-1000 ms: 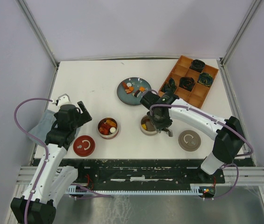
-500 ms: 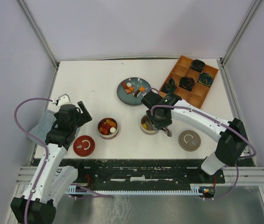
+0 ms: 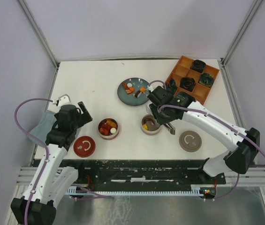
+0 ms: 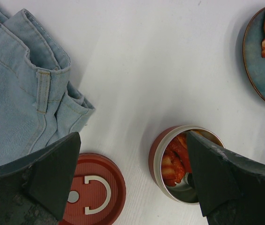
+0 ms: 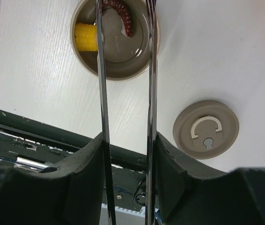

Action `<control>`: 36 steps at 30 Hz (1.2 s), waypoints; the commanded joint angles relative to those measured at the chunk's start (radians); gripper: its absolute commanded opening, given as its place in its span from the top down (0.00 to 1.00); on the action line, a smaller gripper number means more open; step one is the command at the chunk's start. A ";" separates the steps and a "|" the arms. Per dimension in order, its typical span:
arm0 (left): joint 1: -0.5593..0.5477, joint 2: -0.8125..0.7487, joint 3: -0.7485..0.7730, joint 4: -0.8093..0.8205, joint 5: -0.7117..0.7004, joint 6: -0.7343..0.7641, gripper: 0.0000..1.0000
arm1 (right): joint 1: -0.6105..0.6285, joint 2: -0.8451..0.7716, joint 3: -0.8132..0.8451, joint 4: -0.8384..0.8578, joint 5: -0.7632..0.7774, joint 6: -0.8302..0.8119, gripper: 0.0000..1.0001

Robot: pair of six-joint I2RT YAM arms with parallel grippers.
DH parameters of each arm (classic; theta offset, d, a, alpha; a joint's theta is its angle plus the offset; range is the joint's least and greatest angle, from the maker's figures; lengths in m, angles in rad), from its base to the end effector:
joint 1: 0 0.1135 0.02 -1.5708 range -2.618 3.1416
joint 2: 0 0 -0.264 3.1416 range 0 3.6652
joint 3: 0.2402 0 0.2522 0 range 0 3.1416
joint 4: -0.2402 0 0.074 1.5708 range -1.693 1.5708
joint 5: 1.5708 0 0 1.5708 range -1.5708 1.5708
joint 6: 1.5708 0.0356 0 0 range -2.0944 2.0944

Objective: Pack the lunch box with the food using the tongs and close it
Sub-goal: Place the fake food in the packing box, then pick up the fake food from the plate.

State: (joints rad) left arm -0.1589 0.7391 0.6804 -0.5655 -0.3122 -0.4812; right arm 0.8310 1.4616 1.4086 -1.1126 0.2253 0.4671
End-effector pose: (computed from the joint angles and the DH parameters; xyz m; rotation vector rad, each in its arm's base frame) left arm 0.1602 -0.0146 0.2738 -0.5169 2.0980 -0.0253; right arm 0.1959 0.2028 0.3230 -0.4243 2.6507 0.0913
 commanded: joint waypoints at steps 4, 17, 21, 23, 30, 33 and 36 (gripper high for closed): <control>0.003 -0.010 0.002 0.052 -0.008 0.013 0.00 | -0.029 0.035 0.057 0.066 0.027 0.016 0.50; 0.004 -0.009 0.002 0.050 -0.005 0.013 0.00 | -0.082 0.262 0.223 0.130 -0.066 -0.025 0.46; 0.003 -0.012 0.001 0.049 -0.007 0.013 0.00 | -0.098 0.352 0.306 0.124 -0.047 -0.035 0.45; 0.003 -0.012 0.001 0.051 -0.007 0.013 0.00 | -0.110 0.390 0.342 0.123 -0.049 -0.038 0.45; 0.004 -0.014 0.001 0.049 -0.010 0.013 0.00 | -0.151 0.484 0.391 0.196 -0.120 0.042 0.44; 0.003 -0.014 0.001 0.050 -0.009 0.013 0.00 | -0.155 0.524 0.430 0.195 -0.115 0.062 0.44; 0.004 -0.012 0.001 0.049 -0.011 0.013 0.00 | -0.165 0.542 0.440 0.224 -0.130 0.100 0.44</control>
State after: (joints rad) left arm -0.1589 0.7372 0.6804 -0.5655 -0.3126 -0.4812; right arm 0.6731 1.9938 1.7908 -0.9497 0.1169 0.5026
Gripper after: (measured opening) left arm 0.998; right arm 0.561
